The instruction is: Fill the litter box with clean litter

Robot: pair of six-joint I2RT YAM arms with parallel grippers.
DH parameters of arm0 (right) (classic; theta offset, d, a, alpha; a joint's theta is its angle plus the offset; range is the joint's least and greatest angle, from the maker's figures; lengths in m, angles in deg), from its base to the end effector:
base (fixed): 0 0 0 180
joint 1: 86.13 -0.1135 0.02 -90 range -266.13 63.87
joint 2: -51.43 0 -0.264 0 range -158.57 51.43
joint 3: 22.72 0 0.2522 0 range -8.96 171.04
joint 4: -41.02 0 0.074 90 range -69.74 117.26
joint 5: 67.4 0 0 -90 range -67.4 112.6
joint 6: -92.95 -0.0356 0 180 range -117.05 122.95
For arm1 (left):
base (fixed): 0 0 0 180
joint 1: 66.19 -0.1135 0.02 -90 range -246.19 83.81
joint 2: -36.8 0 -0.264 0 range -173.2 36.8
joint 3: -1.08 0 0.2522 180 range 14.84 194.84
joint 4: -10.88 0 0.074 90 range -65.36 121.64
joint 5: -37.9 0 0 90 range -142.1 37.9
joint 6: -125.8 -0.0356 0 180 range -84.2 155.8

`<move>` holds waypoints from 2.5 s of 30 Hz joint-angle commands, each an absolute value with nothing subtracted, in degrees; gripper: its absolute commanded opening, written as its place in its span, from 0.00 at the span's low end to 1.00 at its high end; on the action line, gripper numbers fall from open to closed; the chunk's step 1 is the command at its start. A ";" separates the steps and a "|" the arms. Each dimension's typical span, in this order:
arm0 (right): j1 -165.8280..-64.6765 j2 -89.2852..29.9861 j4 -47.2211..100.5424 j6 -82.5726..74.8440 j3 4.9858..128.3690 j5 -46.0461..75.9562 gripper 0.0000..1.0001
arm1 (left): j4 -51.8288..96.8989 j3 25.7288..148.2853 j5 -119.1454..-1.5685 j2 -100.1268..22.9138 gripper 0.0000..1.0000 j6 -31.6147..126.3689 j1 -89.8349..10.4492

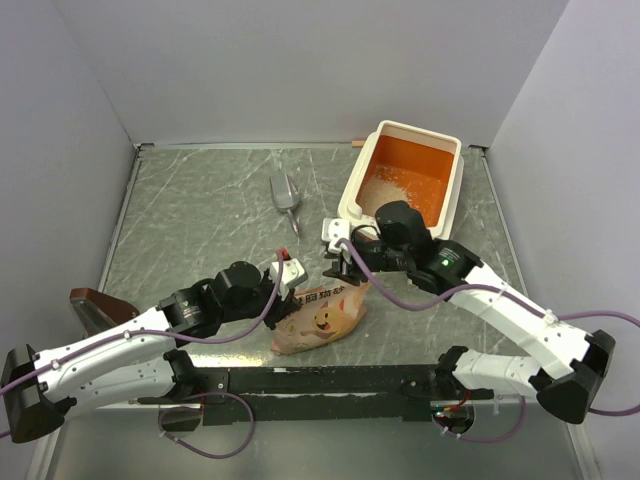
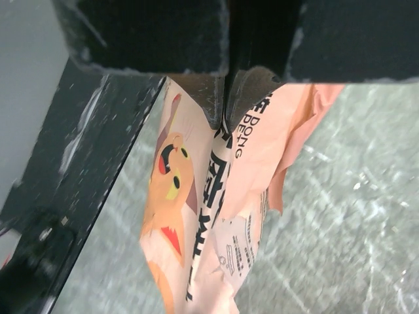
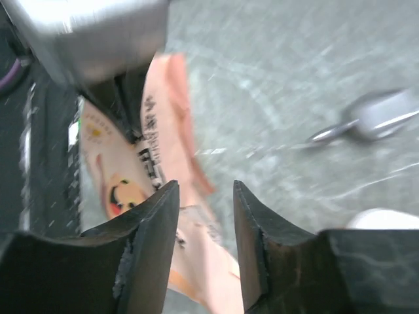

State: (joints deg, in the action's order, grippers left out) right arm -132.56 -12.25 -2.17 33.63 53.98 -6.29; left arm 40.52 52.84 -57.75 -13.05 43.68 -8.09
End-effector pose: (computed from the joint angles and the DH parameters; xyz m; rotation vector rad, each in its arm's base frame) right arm 0.1527 0.1854 0.3541 -1.5349 1.4320 0.6936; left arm 0.1020 -0.1705 0.2728 0.9715 1.9219 -0.7971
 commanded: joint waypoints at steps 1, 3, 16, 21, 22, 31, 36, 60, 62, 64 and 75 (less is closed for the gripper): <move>-131.57 -10.53 0.99 34.76 56.69 -4.74 0.48 | 46.35 57.12 -56.58 -11.80 0.01 37.47 -8.01; -131.13 -10.62 -2.44 37.04 57.14 -5.18 0.48 | 45.56 56.33 -56.84 -11.10 0.01 37.29 -8.01; -129.19 -11.93 -12.20 47.33 54.68 -11.23 0.49 | 48.63 57.20 -53.76 -7.06 0.01 32.37 -8.01; -129.28 -15.10 -13.08 48.48 55.11 -13.96 0.49 | 48.46 56.24 -53.50 -3.90 0.01 32.28 -8.01; -129.19 -15.62 -13.69 48.65 55.46 -15.45 0.49 | 48.37 56.06 -53.42 -3.11 0.01 32.11 -8.01; -129.19 -21.25 -9.57 49.88 54.68 -17.31 0.48 | 47.58 54.74 -54.03 -2.05 0.01 31.23 -7.92; -129.28 -23.19 -7.64 50.41 55.55 -18.71 0.48 | 47.49 54.48 -54.47 -2.31 0.01 31.31 -8.01; -128.49 -24.60 -5.17 46.11 62.24 -12.73 0.00 | 39.14 62.74 -50.40 -9.78 0.01 15.95 -21.53; -128.66 -23.63 -5.62 44.44 60.32 -13.35 0.00 | 39.05 62.65 -52.61 -10.83 0.01 15.23 -23.65; -128.93 -21.10 -2.90 42.51 57.07 -14.40 0.00 | 39.31 62.30 -53.76 -12.76 0.01 15.67 -24.00; -129.89 -19.41 4.32 32.31 51.59 -9.14 0.63 | 37.12 55.36 -59.04 -11.37 0.01 19.36 -24.09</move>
State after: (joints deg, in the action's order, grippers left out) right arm -129.39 -20.05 1.50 36.73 47.82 -10.77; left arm 44.17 56.03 -58.84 -14.36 18.96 -23.39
